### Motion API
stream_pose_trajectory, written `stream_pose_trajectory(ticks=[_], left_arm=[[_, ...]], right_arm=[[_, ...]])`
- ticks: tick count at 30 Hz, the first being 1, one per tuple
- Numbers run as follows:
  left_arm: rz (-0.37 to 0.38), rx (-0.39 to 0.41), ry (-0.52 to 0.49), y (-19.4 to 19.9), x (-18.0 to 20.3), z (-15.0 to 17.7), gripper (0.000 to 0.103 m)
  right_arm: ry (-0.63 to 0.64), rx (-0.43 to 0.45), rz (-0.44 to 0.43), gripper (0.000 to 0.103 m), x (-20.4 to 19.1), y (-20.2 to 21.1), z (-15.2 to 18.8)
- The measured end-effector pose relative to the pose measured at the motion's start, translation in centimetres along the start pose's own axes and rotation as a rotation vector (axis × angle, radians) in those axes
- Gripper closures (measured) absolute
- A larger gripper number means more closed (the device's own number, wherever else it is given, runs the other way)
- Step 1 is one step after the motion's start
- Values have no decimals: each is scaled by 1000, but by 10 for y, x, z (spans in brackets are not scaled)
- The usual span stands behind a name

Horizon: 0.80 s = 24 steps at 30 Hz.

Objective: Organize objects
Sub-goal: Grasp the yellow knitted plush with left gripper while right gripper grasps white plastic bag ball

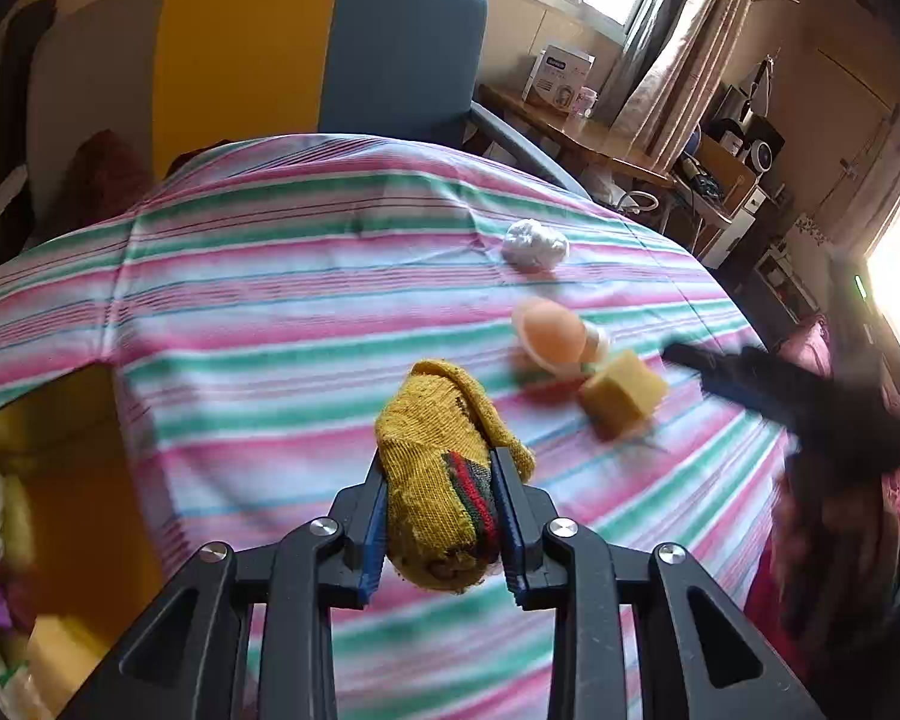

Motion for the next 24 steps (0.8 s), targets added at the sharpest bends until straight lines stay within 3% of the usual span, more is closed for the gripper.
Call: stream_pose_trajectory(ticks=[5,12,21,22,23,24], left_arm=[[8,12,16,23,-11,15,73],[22,45,74,45,-32,17,73],[28,24,115,44,-42,26,73],[31,23,117,44,-42,28,73],[28,24,118,45,-41,29,73],[25,27,118,45,-42,30,73]], right_arm=[[177,42,42,16,-33,-13,-36],[508,53,238,18,-63,-84,-104],[662,-19,329,19,-80,-159,-128],[667,-53,325,37,-79,-166,-123],[669,-101,328,64,-77,-174,-118],[669,-101,333,65,-77,-175,-115]])
Point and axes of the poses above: each gripper's, at about its wrist camera, not at the fingertips, and y roughly against the way its jaws point, x to its right, z to its underside, the point moved 8 cm from there along -y, roughly the way its jaws point, and after that the axes turned 5 degrees about z, right-handed, at the moved point
